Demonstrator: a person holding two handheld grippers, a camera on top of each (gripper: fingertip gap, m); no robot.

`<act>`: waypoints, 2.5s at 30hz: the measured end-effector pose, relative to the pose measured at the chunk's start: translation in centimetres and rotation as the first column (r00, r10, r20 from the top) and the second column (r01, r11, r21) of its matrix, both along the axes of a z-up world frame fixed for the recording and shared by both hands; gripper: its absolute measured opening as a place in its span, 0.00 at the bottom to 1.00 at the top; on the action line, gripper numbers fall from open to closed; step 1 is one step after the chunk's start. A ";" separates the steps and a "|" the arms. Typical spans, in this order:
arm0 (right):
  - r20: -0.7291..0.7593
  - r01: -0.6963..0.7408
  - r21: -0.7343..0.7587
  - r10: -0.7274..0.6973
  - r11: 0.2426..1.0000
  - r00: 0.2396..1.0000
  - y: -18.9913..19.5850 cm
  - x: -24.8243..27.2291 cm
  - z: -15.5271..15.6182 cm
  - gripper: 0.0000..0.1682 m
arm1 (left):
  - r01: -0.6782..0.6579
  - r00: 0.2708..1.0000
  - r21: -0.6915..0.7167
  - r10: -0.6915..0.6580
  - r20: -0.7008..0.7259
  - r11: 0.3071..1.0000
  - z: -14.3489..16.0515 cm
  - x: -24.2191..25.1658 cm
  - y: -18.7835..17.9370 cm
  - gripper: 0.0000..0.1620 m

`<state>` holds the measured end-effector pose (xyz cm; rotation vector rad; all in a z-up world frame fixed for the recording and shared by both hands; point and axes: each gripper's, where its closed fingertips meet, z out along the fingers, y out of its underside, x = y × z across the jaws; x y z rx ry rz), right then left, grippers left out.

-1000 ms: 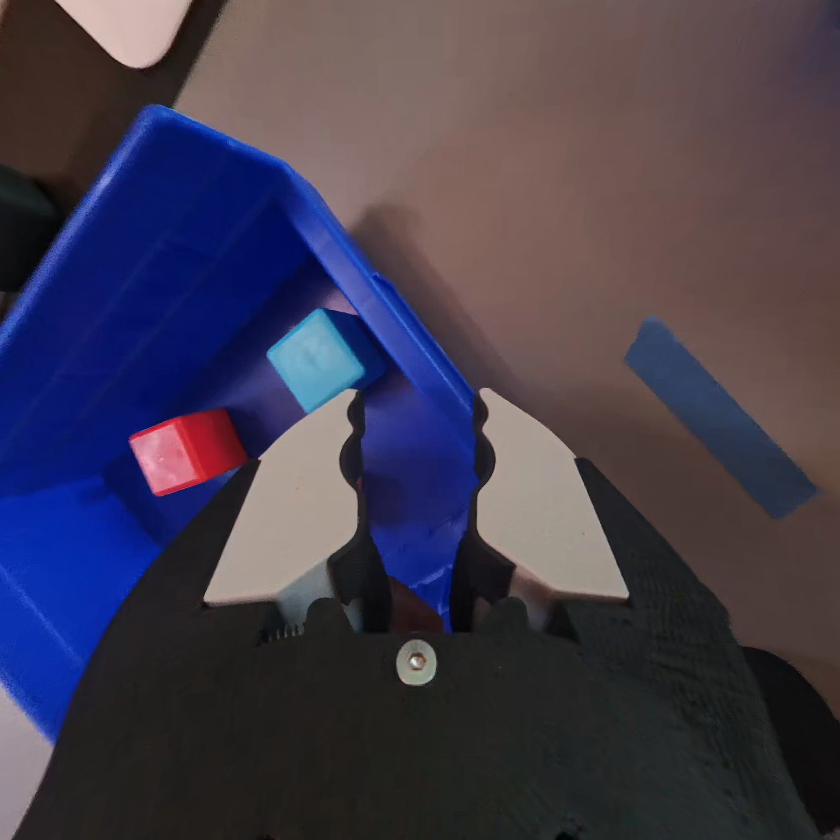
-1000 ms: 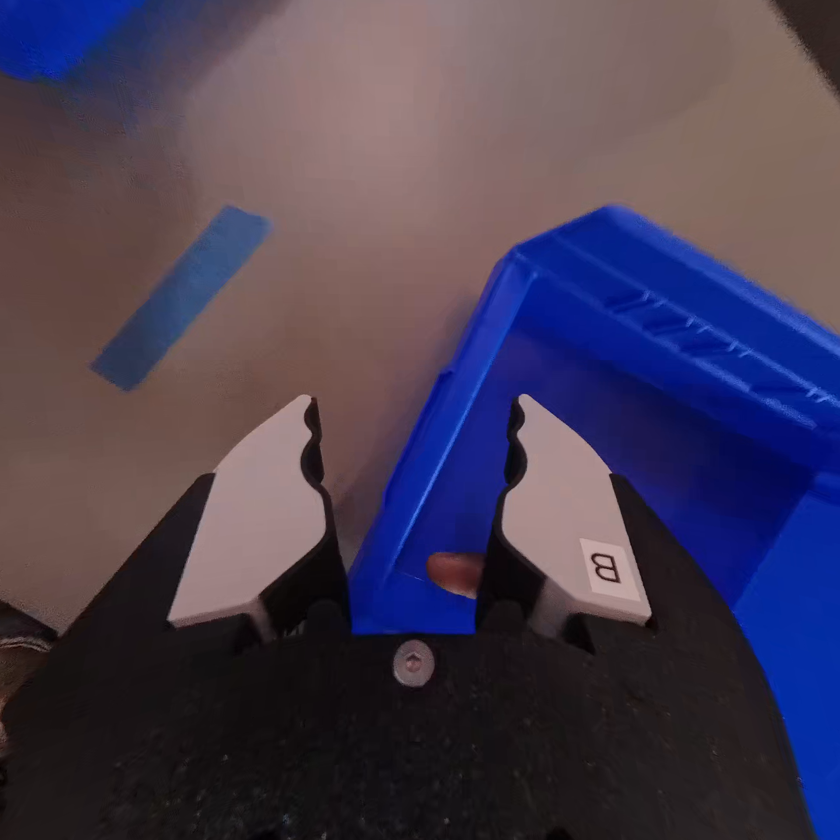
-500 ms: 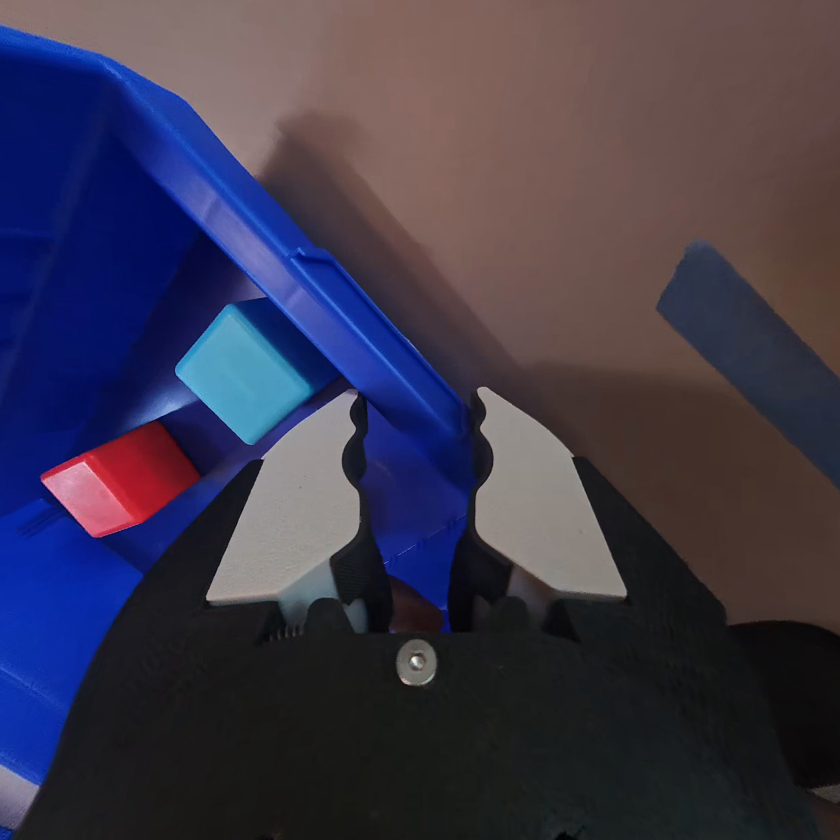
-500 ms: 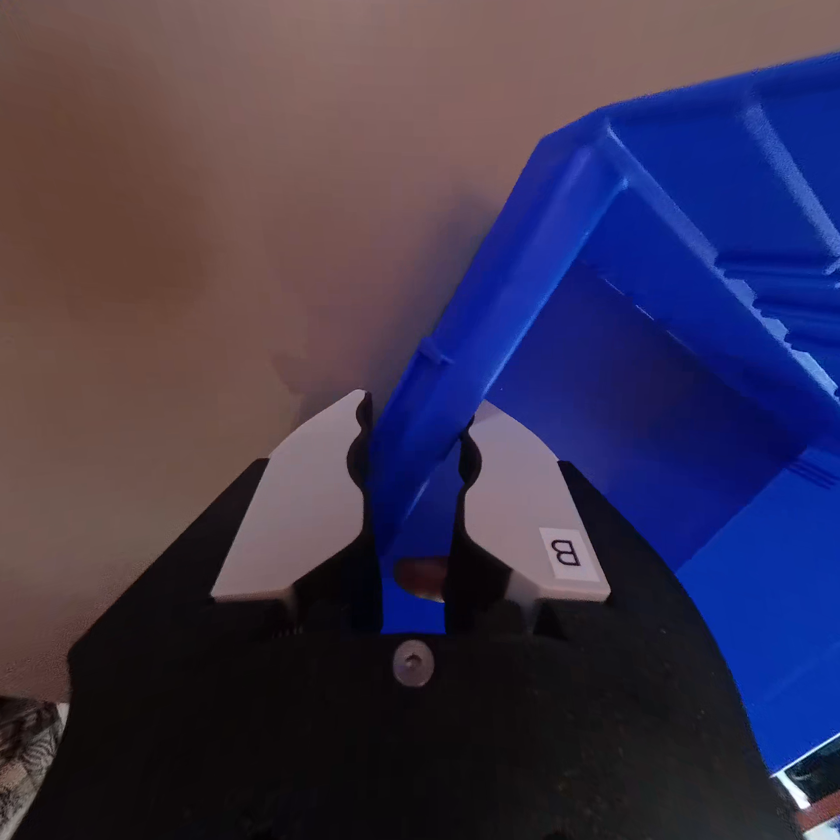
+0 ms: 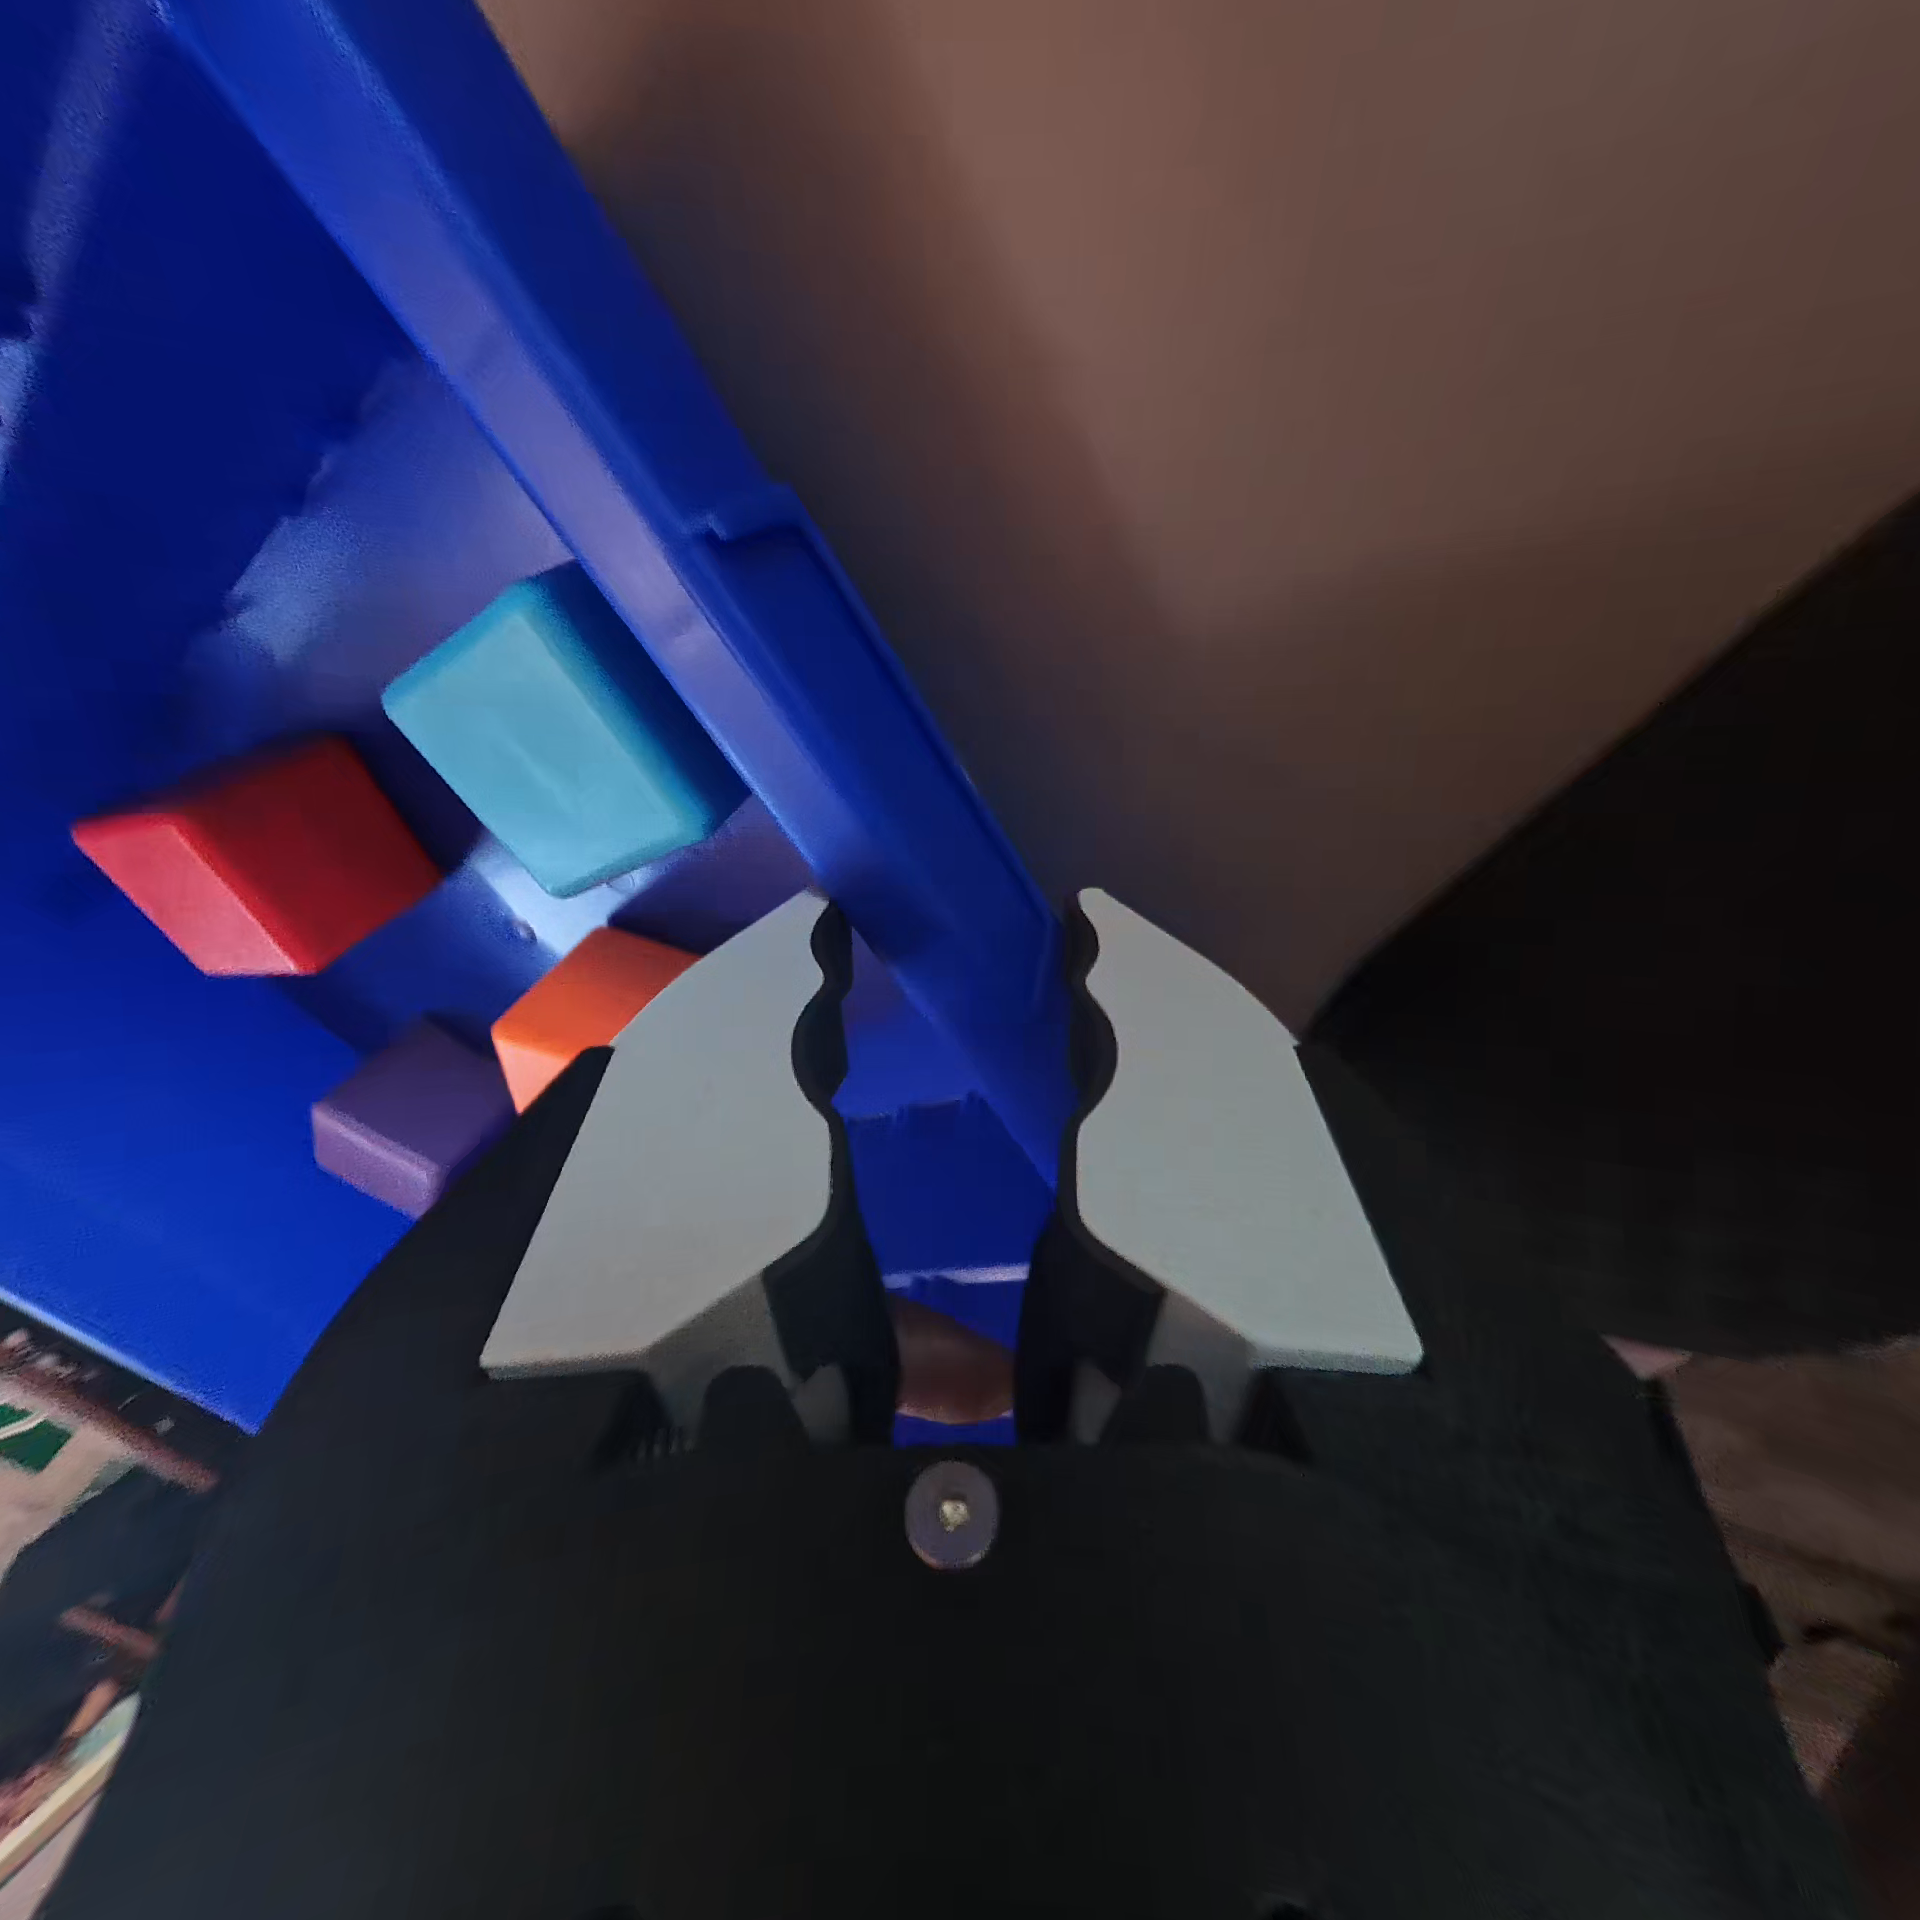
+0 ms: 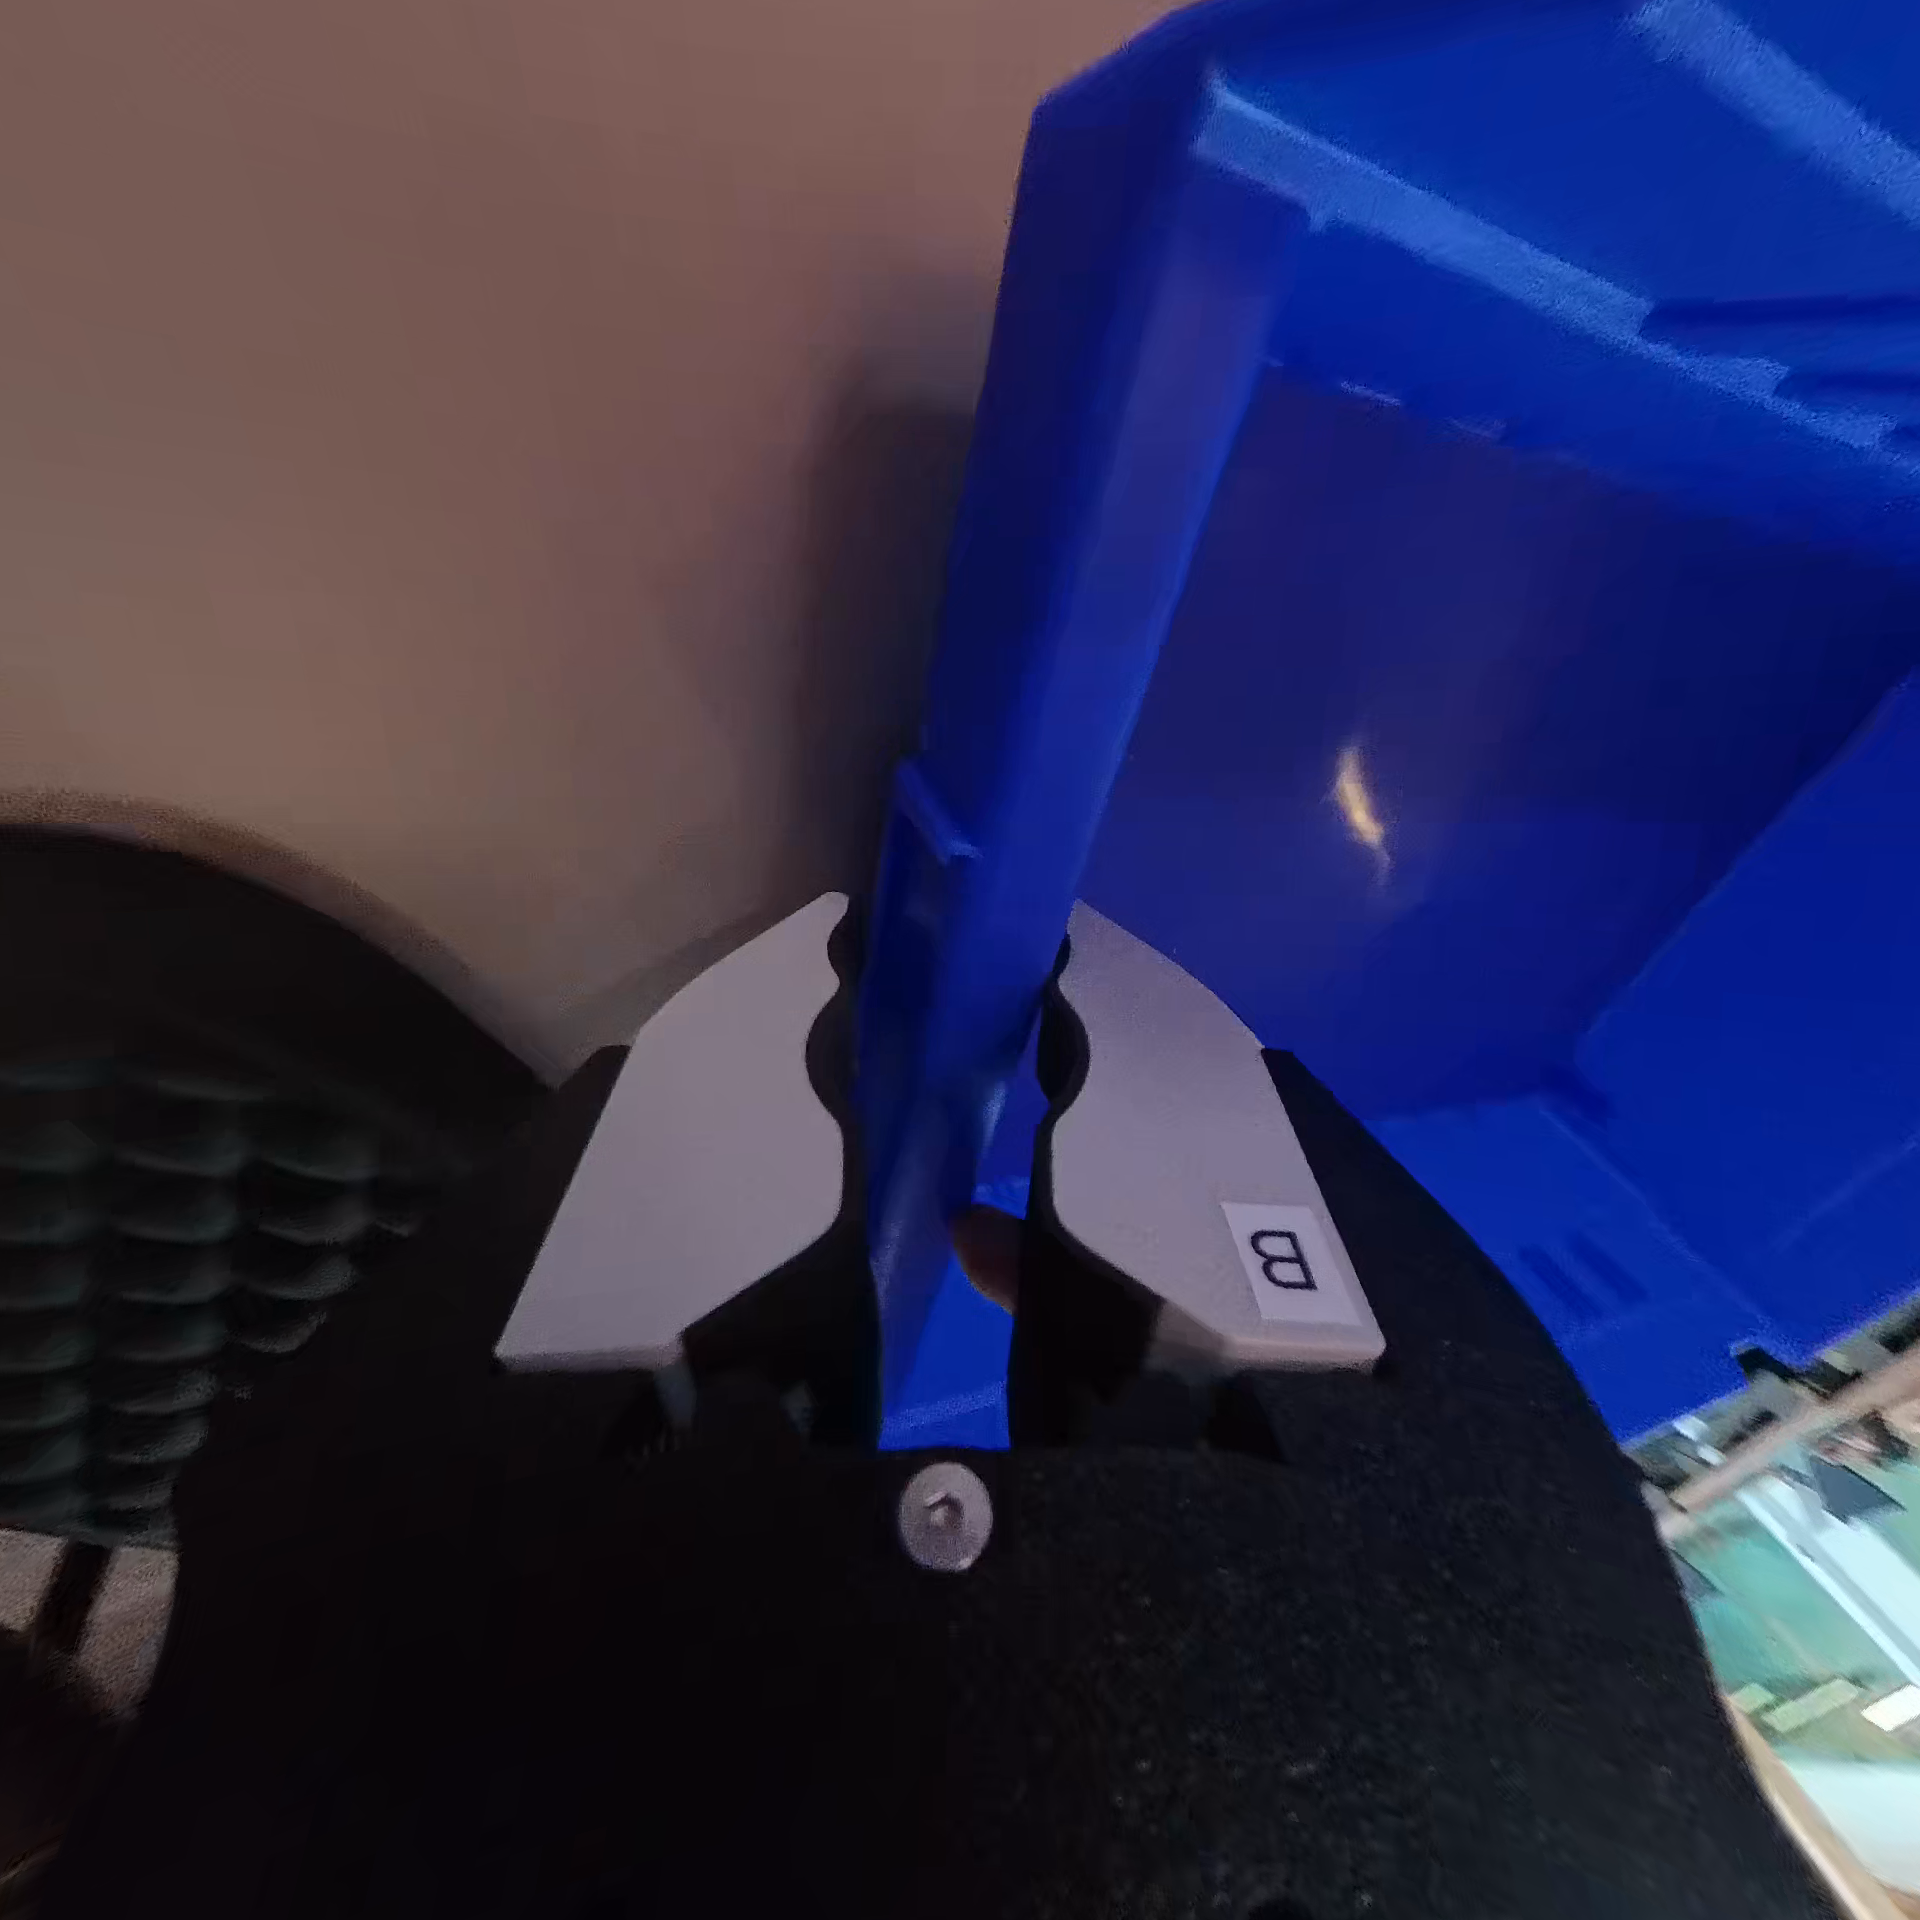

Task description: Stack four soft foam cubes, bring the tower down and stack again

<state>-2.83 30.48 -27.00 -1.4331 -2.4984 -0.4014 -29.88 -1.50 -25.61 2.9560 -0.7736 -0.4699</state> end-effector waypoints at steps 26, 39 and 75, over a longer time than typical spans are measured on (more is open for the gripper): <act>0.036 -0.018 0.139 0.013 0.990 0.999 7.8 13.5 0.2 0.18 | 0.095 0.982 0.064 -0.083 -0.168 0.993 0.3 -5.0 -16.9 0.18; 0.036 0.036 0.132 -0.041 0.991 0.999 7.7 15.4 0.2 0.18 | 0.023 0.976 0.032 -0.015 -0.215 0.999 0.3 -5.0 -16.9 0.18; -0.048 0.054 0.146 -0.047 0.988 0.998 9.3 14.6 0.0 0.19 | -0.004 0.986 0.147 0.029 -0.167 0.989 -0.3 -5.7 -15.6 0.19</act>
